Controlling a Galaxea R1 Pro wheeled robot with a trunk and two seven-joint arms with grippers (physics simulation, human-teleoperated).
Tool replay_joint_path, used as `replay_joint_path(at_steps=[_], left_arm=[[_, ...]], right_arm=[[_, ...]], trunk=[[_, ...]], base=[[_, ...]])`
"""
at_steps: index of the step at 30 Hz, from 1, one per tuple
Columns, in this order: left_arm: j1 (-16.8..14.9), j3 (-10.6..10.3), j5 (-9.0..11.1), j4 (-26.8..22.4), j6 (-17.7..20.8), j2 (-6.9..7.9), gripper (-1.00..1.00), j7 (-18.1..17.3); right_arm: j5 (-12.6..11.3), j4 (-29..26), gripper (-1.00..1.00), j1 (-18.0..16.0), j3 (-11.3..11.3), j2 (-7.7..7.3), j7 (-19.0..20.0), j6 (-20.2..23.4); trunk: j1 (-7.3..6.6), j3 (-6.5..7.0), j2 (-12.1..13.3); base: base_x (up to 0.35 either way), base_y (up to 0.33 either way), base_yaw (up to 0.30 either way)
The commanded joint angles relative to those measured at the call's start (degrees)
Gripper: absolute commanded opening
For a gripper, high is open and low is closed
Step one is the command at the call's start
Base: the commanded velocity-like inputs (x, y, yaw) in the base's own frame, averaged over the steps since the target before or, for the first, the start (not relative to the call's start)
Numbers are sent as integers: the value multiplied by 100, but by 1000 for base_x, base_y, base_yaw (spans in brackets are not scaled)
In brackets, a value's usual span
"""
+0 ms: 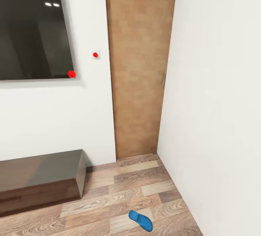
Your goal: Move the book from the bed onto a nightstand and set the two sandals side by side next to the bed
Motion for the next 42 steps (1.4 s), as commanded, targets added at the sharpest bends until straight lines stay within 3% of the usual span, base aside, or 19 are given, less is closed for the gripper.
replay_joint_path(at_steps=[1, 26, 42], left_arm=[[1, -3, -3, -5, -7, 0, 100, -4], [1, 2, 11, 0, -11, 16, 100, -4], [1, 19, 28, 29, -12, 21, 100, -4]], right_arm=[[0, 1, 100, -2, 0, -1, -2, -17], [0, 3, 100, -2, 0, -1, -2, -17], [0, 3, 100, -2, -8, -26, 1, -17]], trunk=[[0, -5, -2], [0, -5, -2], [0, -5, -2]], base=[[0, 0, 251], [11, 0, 251], [234, 0, 81]])
